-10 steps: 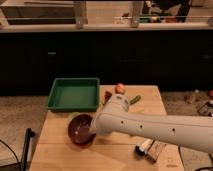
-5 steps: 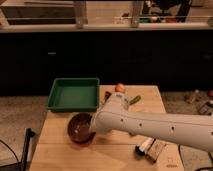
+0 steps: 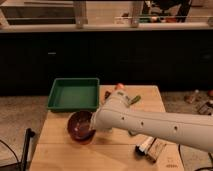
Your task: Stack bowls into tray
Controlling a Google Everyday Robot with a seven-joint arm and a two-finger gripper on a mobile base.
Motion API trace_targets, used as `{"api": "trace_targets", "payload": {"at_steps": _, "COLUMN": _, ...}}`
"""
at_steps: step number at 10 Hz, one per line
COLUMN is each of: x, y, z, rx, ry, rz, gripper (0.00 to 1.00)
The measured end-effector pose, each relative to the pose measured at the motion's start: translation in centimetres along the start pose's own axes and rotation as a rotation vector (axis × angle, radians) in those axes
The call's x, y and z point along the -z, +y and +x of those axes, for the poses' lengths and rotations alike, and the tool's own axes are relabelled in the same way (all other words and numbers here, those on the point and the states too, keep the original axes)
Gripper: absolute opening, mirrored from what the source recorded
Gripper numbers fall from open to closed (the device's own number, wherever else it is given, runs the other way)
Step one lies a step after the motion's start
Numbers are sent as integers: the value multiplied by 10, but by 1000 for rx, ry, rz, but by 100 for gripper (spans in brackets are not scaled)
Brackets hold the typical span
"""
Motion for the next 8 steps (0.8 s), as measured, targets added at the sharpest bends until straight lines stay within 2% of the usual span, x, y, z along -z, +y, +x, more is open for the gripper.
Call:
{"api": "trace_targets", "payload": {"at_steps": 4, "x": 10, "y": -9, "z": 25, "rx": 36, "ry": 17, "rz": 13, "gripper": 3}}
{"api": "trace_targets", "payload": {"at_steps": 8, "x": 10, "y": -22, "z": 83, "rx": 64, "ry": 22, "rz": 41, "gripper": 3}}
